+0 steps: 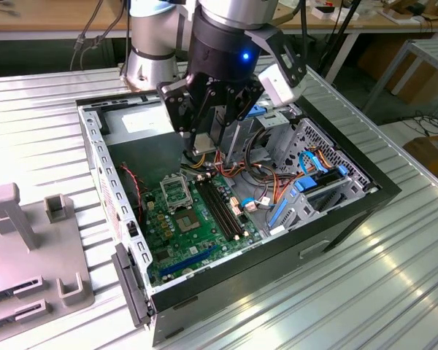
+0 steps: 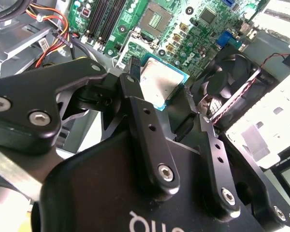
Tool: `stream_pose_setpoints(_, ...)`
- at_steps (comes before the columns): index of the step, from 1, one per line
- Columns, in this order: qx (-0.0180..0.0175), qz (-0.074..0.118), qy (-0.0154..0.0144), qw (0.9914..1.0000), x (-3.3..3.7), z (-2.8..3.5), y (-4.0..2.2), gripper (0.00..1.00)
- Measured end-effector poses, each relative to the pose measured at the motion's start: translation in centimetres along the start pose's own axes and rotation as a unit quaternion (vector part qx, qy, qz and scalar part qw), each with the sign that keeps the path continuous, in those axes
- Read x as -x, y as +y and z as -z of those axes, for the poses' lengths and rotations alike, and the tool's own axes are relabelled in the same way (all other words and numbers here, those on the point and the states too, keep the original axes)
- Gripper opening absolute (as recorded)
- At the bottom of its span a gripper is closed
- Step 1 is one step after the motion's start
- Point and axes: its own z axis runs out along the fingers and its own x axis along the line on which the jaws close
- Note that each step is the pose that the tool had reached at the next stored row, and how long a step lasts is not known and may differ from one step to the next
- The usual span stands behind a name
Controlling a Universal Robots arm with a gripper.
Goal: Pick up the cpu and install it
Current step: 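Place the cpu into insertion slot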
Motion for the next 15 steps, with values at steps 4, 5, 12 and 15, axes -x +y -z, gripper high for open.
stream_pose_setpoints(4, 0.0, 0.0, 0.0, 1.0, 0.0, -0.2, -0.14, 0.47)
stream_pose_setpoints(5, 0.0, 0.0, 0.0, 1.0, 0.0, -0.26, -0.15, 0.47)
stream_pose_setpoints(12, 0.0, 0.0, 0.0, 1.0, 0.01, -0.37, -0.27, 0.47)
stream_pose_setpoints(15, 0.0001, 0.0, -0.0001, 1.0, 0.0, -0.47, -0.39, 0.47)
